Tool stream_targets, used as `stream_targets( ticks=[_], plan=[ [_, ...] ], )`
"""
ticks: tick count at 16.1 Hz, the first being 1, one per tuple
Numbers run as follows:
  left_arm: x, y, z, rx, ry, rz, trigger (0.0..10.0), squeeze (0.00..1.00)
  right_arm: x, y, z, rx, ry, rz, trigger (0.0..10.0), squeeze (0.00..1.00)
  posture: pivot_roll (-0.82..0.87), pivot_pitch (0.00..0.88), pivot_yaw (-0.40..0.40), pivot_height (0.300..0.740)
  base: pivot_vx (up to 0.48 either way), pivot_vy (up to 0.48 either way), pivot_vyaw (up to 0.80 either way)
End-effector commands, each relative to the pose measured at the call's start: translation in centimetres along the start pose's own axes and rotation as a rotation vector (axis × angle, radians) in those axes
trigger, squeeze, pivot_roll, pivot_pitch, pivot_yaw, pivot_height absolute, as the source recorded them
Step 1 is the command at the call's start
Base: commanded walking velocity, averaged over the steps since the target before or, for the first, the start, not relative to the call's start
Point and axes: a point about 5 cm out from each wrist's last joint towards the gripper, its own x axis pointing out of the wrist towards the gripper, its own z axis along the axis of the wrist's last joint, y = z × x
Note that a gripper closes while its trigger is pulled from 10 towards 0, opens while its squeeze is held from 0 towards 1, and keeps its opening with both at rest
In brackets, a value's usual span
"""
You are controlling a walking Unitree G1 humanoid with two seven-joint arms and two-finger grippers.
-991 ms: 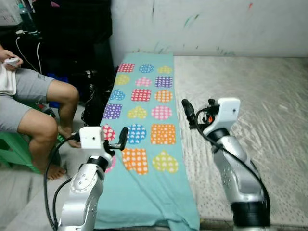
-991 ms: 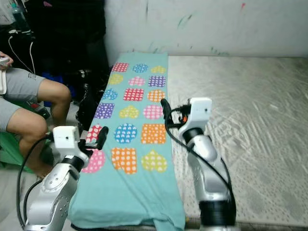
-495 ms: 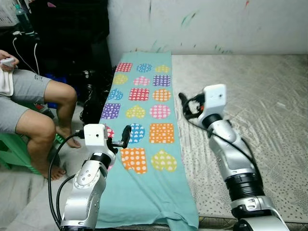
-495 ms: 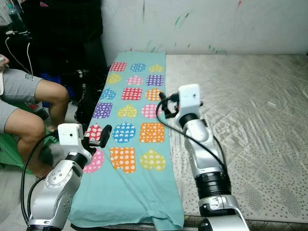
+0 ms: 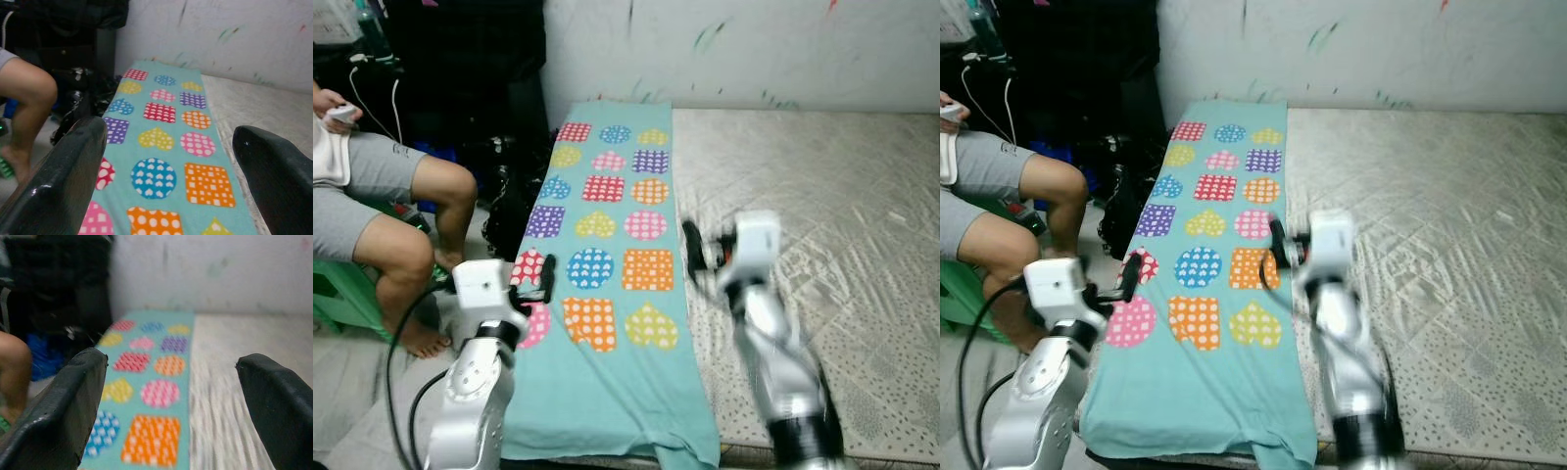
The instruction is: Clean up the room
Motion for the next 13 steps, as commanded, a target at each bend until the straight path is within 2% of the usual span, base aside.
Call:
stream_targets(
  ticks=[1,2,4,6,8,10,13],
  plan=[
    [-0.3,0.3,0.0,-0.008,0.016,0.028,10.0,0.00,-0.6,-0.3,0.8,-0.010,-0.041,-0.045,10.0,0.00,-0.12,0.000,0.037,0.740,0.000,0.000,-0.58],
    [-0.5,0.2,-0.3,-0.039,0.033,0.020,10.0,0.00,-1.5,-0.4,0.4,-0.014,-0.021,-0.067,10.0,0.00,-0.14,0.000,0.036,0.740,0.000,0.000,-0.80],
    [-0.4,-0.2,-0.4,-0.073,0.043,-0.010,10.0,0.00,-2.0,-0.7,0.5,-0.005,-0.020,-0.097,10.0,0.00,-0.15,0.000,0.033,0.740,0.000,0.000,-0.80],
    [-0.1,-0.7,-0.4,-0.075,0.044,-0.030,10.0,0.00,-1.7,-1.7,1.0,-0.048,-0.036,-0.115,10.0,0.00,-0.15,0.000,0.028,0.740,0.000,0.000,0.00],
    [-0.1,-0.8,-0.3,-0.084,0.050,-0.033,10.0,0.00,-1.4,-2.3,1.4,-0.051,-0.041,-0.132,10.0,0.00,-0.15,0.000,0.025,0.740,0.000,0.000,0.00],
    [-0.1,-0.8,-0.4,-0.089,0.054,-0.033,10.0,0.00,-1.2,-2.4,1.5,-0.030,-0.035,-0.136,10.0,0.00,-0.14,0.000,0.020,0.740,0.000,0.000,0.00],
    [-0.1,-0.8,-0.4,-0.091,0.061,-0.031,10.0,0.00,-1.3,-1.7,1.3,-0.018,-0.026,-0.114,10.0,0.00,-0.14,0.000,0.021,0.740,0.000,0.278,0.00]
  ],
)
